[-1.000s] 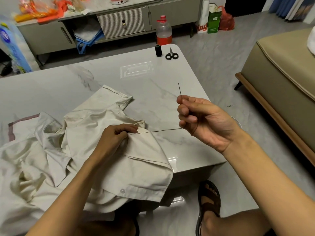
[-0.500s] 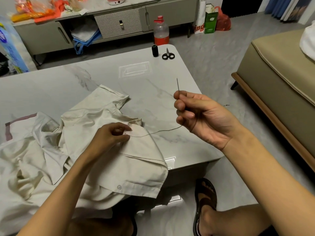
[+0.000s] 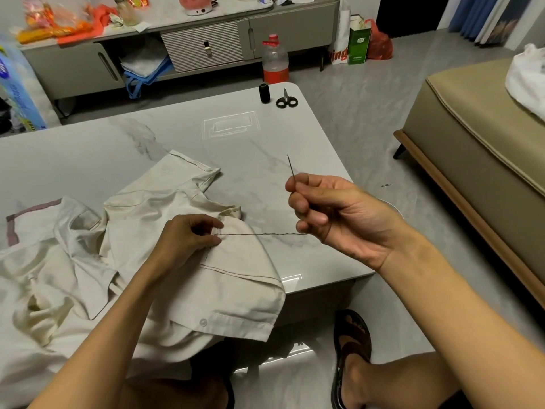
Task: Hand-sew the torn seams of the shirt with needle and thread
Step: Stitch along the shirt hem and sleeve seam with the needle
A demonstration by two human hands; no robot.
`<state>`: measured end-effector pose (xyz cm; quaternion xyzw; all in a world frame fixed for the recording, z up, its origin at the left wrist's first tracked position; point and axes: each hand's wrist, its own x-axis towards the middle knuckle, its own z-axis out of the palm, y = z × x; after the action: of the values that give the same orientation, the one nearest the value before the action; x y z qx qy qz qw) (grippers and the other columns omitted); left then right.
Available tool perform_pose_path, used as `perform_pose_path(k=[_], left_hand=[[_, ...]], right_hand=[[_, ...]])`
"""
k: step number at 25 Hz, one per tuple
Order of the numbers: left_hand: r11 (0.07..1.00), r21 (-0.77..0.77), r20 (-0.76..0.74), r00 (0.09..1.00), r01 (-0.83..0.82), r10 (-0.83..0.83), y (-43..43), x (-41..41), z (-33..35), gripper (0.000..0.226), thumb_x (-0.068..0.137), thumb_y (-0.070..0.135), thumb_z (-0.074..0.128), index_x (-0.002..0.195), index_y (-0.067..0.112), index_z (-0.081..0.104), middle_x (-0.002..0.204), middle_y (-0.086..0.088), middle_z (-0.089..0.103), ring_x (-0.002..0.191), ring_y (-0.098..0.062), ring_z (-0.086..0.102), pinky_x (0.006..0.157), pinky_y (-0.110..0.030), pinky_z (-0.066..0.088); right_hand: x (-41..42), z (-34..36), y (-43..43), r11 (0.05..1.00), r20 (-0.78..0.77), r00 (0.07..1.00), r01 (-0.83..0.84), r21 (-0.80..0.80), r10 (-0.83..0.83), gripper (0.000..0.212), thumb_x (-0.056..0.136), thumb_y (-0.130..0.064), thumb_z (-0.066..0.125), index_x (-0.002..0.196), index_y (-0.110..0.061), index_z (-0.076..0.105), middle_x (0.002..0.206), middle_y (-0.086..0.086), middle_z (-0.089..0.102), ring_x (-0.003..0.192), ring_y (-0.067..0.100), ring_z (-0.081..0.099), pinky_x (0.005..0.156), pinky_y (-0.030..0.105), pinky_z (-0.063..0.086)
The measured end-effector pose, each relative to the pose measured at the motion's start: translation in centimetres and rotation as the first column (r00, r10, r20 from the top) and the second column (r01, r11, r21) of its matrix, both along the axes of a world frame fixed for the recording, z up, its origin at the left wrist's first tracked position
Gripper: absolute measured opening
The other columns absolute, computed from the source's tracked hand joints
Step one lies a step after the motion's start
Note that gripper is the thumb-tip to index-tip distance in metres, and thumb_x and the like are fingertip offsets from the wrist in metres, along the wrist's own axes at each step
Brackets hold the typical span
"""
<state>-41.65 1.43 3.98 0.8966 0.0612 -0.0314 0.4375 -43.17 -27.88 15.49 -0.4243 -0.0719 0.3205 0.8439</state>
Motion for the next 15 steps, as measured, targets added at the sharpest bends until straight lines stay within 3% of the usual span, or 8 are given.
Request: perform_pose_path(k=[3, 5, 7, 11, 15], left_hand=[[0.998, -0.033, -0.031, 0.998, 0.045, -0.046, 0.0, -0.1, 0.6, 0.026, 0.074, 0.005, 0.085, 0.09, 0.024, 0.079, 0.063, 0.011, 0.054, 0.059, -0.004, 0.047, 0.061, -0.014, 0.04], [0.997, -0.066, -0.033, 0.998, 0.049, -0.051, -0.2, -0.3, 1.0, 0.025, 0.075, 0.002, 0.083, 0.09, 0.021, 0.079, 0.062, 0.01, 0.052, 0.058, -0.005, 0.045, 0.059, -0.013, 0.039], [0.996, -0.082, -0.011, 0.999, 0.036, -0.037, -0.4, -0.2, 1.3, 0.023, 0.075, 0.002, 0.083, 0.09, 0.018, 0.078, 0.063, 0.005, 0.051, 0.059, -0.007, 0.045, 0.058, -0.016, 0.038], [0.978, -0.201, -0.025, 0.998, 0.049, -0.056, -0.7, -0.2, 2.0, 0.028, 0.07, 0.002, 0.086, 0.093, 0.017, 0.079, 0.07, 0.007, 0.059, 0.067, -0.008, 0.052, 0.066, -0.019, 0.044], [0.959, -0.281, -0.062, 0.996, 0.047, -0.067, -0.6, -0.2, 2.5, 0.036, 0.066, -0.001, 0.088, 0.097, 0.015, 0.079, 0.085, 0.003, 0.074, 0.073, -0.001, 0.062, 0.074, -0.018, 0.052]], right_hand=[[1.0, -2.2, 1.2, 0.98, 0.077, 0.995, 0.082, -0.182, -0.069, 0.009, 0.091, -0.005, 0.056, 0.093, -0.004, 0.066, 0.067, 0.004, 0.06, 0.048, 0.009, 0.052, 0.062, 0.027, 0.057], [1.5, -3.8, 2.3, 0.905, 0.2, 0.975, 0.169, -0.39, -0.096, 0.013, 0.096, -0.003, 0.054, 0.094, -0.003, 0.066, 0.069, 0.005, 0.063, 0.053, 0.014, 0.058, 0.068, 0.032, 0.06], [1.9, -5.2, 3.6, 0.814, 0.3, 0.95, 0.239, -0.529, -0.084, 0.015, 0.097, -0.004, 0.053, 0.094, -0.002, 0.067, 0.071, 0.007, 0.066, 0.057, 0.018, 0.061, 0.065, 0.029, 0.058], [2.6, -6.9, 5.7, 0.726, 0.429, 0.903, 0.303, -0.617, -0.012, 0.016, 0.094, -0.003, 0.053, 0.09, -0.006, 0.068, 0.067, 0.007, 0.068, 0.058, 0.02, 0.063, 0.063, 0.027, 0.054], [3.1, -7.8, 7.6, 0.588, 0.564, 0.803, 0.365, -0.722, 0.194, 0.02, 0.092, -0.007, 0.053, 0.091, -0.017, 0.07, 0.058, 0.001, 0.065, 0.049, 0.01, 0.057, 0.062, 0.022, 0.05]])
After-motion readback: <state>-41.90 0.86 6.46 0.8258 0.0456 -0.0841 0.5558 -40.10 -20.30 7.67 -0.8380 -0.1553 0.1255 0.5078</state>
